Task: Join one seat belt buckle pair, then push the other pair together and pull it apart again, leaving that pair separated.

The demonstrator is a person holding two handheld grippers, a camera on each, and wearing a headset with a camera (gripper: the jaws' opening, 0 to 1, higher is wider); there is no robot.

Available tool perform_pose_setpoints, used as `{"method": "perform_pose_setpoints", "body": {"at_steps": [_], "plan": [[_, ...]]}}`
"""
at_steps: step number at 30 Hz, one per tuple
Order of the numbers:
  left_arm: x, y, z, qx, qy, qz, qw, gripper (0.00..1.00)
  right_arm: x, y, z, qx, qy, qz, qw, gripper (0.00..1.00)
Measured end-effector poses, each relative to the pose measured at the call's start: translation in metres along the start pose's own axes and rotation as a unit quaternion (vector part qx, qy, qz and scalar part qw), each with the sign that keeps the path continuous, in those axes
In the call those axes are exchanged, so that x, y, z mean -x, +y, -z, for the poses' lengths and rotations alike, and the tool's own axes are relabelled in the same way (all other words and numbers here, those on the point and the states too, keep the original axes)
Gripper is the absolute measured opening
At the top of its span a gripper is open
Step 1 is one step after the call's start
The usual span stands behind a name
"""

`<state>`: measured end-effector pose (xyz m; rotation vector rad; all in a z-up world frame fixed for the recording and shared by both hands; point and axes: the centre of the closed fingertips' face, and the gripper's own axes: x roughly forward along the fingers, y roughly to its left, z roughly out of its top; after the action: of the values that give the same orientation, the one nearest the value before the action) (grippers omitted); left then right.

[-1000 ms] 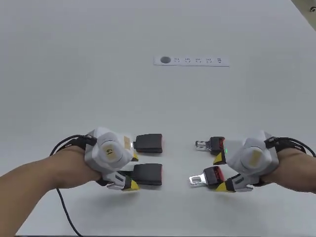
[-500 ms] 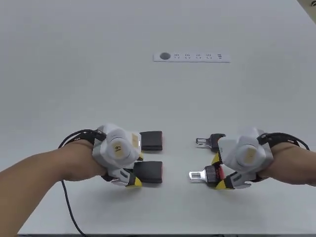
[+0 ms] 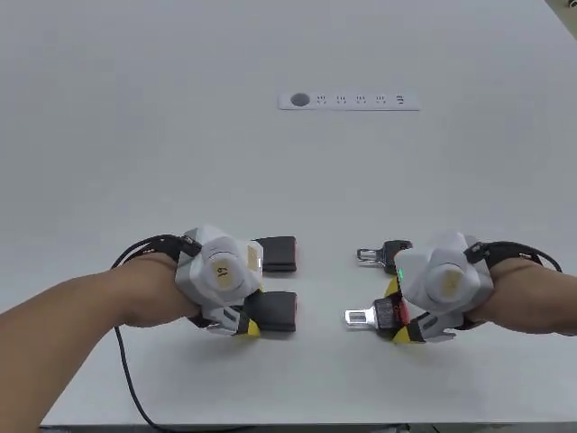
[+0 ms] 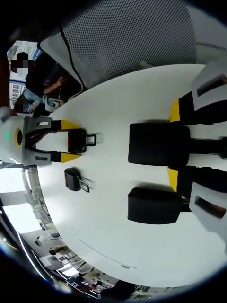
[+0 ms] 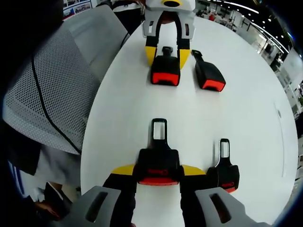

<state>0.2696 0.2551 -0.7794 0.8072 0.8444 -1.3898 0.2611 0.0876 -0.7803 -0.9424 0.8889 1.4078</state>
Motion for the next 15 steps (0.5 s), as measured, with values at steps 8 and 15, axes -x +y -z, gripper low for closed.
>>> {"method": "perform_pose_setpoints", "body": {"at_steps": [8,15], "plan": [[-0.0008,-0.0010,0.0000,-0.017,0.003,-0.004,0.9998,0.34,-0.0004,-0.0009,0.0002,-0.037,-0.030,0.007,0.9989,0.32],[0.0011,-0.0015,-0.0001,-0.003,0.002,-0.008,1.0000,0.33,-0.0018,0.0010,-0.0030,-0.039,-0.028,0.015,0.9987,0.32]]}}
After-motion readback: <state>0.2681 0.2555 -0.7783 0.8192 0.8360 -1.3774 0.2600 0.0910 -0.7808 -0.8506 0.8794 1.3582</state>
